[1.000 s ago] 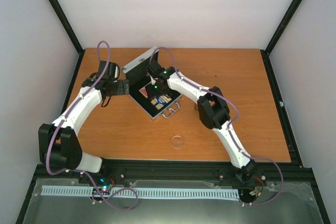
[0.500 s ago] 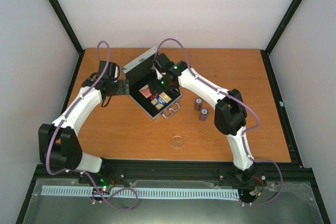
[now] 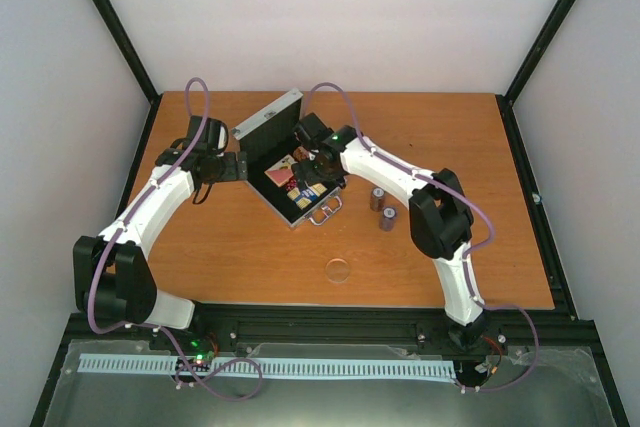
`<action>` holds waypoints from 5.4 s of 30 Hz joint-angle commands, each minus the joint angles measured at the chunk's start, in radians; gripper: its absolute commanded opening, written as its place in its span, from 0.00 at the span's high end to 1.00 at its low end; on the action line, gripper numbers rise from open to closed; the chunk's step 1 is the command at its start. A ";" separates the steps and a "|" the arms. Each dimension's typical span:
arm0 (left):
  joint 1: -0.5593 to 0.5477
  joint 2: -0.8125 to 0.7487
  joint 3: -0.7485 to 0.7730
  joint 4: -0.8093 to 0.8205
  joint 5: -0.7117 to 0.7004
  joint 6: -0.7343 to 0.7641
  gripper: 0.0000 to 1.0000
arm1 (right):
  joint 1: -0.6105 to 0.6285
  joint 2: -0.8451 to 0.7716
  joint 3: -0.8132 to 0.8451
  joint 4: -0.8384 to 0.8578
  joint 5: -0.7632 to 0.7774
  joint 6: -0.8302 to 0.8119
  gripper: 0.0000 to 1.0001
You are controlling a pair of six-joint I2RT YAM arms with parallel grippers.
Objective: Pack up texas hold em set
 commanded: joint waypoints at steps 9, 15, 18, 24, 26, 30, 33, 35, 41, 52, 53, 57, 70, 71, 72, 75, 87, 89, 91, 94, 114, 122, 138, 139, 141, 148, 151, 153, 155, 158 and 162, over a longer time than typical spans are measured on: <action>0.006 -0.017 0.042 -0.001 -0.021 0.003 0.00 | -0.002 0.229 0.248 0.052 0.096 -0.029 0.00; 0.007 -0.022 0.037 0.002 -0.029 0.001 0.00 | -0.002 0.278 0.300 0.043 0.141 -0.043 0.00; 0.007 -0.027 0.034 0.000 -0.031 0.001 0.00 | -0.002 0.287 0.295 0.043 0.151 -0.049 0.00; 0.007 -0.036 0.020 -0.001 -0.030 0.001 0.00 | -0.001 0.305 0.283 0.047 0.169 -0.063 0.00; 0.007 -0.039 0.015 0.000 -0.030 0.001 0.00 | -0.001 0.312 0.282 0.045 0.164 -0.067 0.00; 0.007 -0.046 0.004 0.001 -0.028 -0.005 0.00 | 0.003 0.323 0.274 0.038 0.162 -0.073 0.00; 0.007 -0.048 0.000 0.001 -0.031 -0.003 0.00 | 0.010 0.325 0.260 0.037 0.156 -0.080 0.00; 0.007 -0.050 -0.001 0.001 -0.033 -0.003 0.00 | 0.013 0.331 0.255 0.037 0.150 -0.084 0.00; 0.007 -0.045 -0.001 0.004 -0.028 -0.003 0.00 | 0.015 0.345 0.257 0.039 0.127 -0.090 0.00; 0.007 -0.056 0.000 0.007 -0.028 -0.003 0.00 | 0.043 0.313 0.241 0.020 0.129 -0.120 0.00; 0.007 -0.058 -0.003 0.006 -0.028 -0.003 0.00 | 0.045 0.314 0.243 0.017 0.132 -0.122 0.00; 0.007 -0.070 -0.012 0.003 -0.028 -0.005 0.00 | 0.049 0.315 0.245 0.008 0.143 -0.121 0.00; 0.007 -0.078 -0.002 -0.005 -0.028 0.000 0.00 | 0.047 0.252 0.236 0.025 0.222 -0.132 0.00; 0.007 -0.077 -0.001 -0.004 -0.028 0.000 0.00 | 0.047 0.238 0.237 0.025 0.223 -0.134 0.00; 0.007 -0.074 0.000 -0.004 -0.028 0.000 0.00 | 0.047 0.226 0.235 0.025 0.221 -0.137 0.00; 0.007 -0.066 0.005 0.000 -0.024 -0.001 0.00 | 0.047 0.172 0.220 0.009 0.214 -0.129 0.00; 0.007 -0.050 0.036 0.002 -0.012 -0.006 0.00 | 0.150 -0.224 -0.251 -0.112 0.007 -0.077 0.00; 0.008 -0.051 0.035 0.007 -0.010 -0.010 0.00 | 0.175 -0.297 -0.364 -0.108 -0.028 -0.056 0.00; 0.007 -0.051 0.034 0.011 -0.002 -0.016 0.00 | 0.186 -0.340 -0.456 -0.102 -0.079 -0.028 0.00; 0.008 -0.055 0.029 0.017 0.012 -0.022 0.00 | 0.210 -0.384 -0.565 -0.076 -0.114 0.006 0.00; 0.008 -0.071 0.012 0.002 0.013 -0.006 0.00 | 0.277 -0.279 -0.737 0.065 -0.180 0.086 0.00; 0.007 -0.058 0.029 0.001 0.016 0.001 0.00 | 0.278 -0.262 -0.729 0.053 -0.123 0.099 0.00; 0.007 -0.050 0.021 0.008 0.017 0.000 0.00 | 0.277 -0.265 -0.697 -0.003 -0.081 0.103 0.69; 0.008 -0.051 0.020 0.008 0.017 0.000 0.00 | 0.279 -0.270 -0.684 -0.017 -0.064 0.100 0.70; 0.008 -0.055 0.020 0.009 0.017 0.000 0.00 | 0.278 -0.282 -0.639 -0.051 -0.027 0.096 0.71; 0.008 -0.065 0.018 0.006 0.012 -0.005 0.00 | 0.269 -0.289 -0.402 -0.170 0.054 0.056 0.72; 0.008 -0.070 0.010 0.007 0.012 -0.009 0.00 | 0.221 -0.248 -0.301 -0.164 0.039 0.028 0.72; 0.008 -0.072 0.006 0.008 0.012 -0.012 0.00 | 0.170 -0.199 -0.233 -0.142 0.013 0.005 0.72; 0.008 -0.073 0.001 0.007 0.013 -0.017 0.00 | 0.132 -0.137 -0.149 -0.119 -0.002 -0.026 0.73; 0.008 -0.073 0.001 0.004 0.011 -0.020 0.00 | 0.090 -0.006 0.022 -0.126 -0.012 -0.071 0.73; 0.008 -0.071 0.012 -0.004 -0.002 -0.018 0.00 | 0.060 0.146 0.241 -0.164 -0.034 -0.122 0.73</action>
